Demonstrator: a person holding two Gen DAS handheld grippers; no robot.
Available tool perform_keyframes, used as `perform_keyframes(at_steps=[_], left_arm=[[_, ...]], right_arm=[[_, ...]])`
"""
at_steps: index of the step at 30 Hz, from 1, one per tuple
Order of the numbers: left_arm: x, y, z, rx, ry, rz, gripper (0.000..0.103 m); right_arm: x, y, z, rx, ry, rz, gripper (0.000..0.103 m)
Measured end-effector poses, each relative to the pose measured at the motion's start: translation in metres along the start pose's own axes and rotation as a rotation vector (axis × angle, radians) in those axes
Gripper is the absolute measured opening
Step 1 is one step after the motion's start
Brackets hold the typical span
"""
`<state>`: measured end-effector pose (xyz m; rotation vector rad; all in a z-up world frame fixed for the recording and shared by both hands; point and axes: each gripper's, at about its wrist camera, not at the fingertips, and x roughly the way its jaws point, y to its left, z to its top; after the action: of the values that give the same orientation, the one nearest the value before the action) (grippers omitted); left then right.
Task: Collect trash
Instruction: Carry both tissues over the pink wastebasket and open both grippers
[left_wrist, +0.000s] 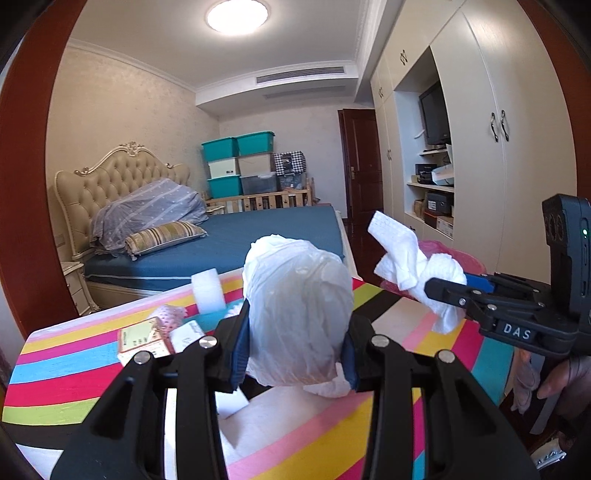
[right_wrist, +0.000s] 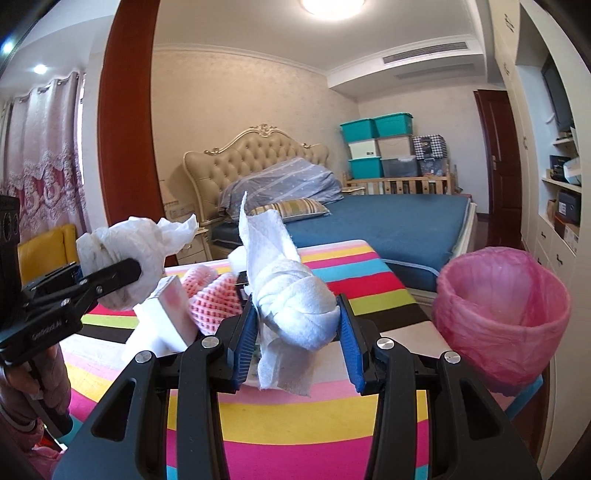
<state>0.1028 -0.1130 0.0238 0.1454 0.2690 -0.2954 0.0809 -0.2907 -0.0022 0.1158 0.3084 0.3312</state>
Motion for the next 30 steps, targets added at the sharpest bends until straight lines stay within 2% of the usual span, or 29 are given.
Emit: perform_keyframes(at_steps=[6, 12, 18, 23, 30], left_arm=[[0.011, -0.026, -0.002, 0.046, 0.011, -0.073, 0.039], [0.034, -0.055, -0.002, 0.072, 0.056, -0.166, 0.039], [0.07, -0.088, 0.006, 0.085, 0.109, -0.252, 0.039], [0.101, -0.115, 0.014, 0.099, 0.143, -0.296, 0.039], [0.148, -0.142, 0.037, 0.082, 0.166, -0.342, 0.039]], right_arm=[[-0.008, -0.025, -0.002, 0.035, -0.009, -0.049, 0.04], [-0.014, -0.052, -0.003, 0.059, -0.001, -0.14, 0.04], [-0.017, -0.082, -0.005, 0.055, 0.049, -0.262, 0.04], [-0.017, -0.111, -0.003, 0.04, 0.085, -0.373, 0.04], [-0.006, -0.156, 0.008, 0.045, 0.095, -0.453, 0.04]])
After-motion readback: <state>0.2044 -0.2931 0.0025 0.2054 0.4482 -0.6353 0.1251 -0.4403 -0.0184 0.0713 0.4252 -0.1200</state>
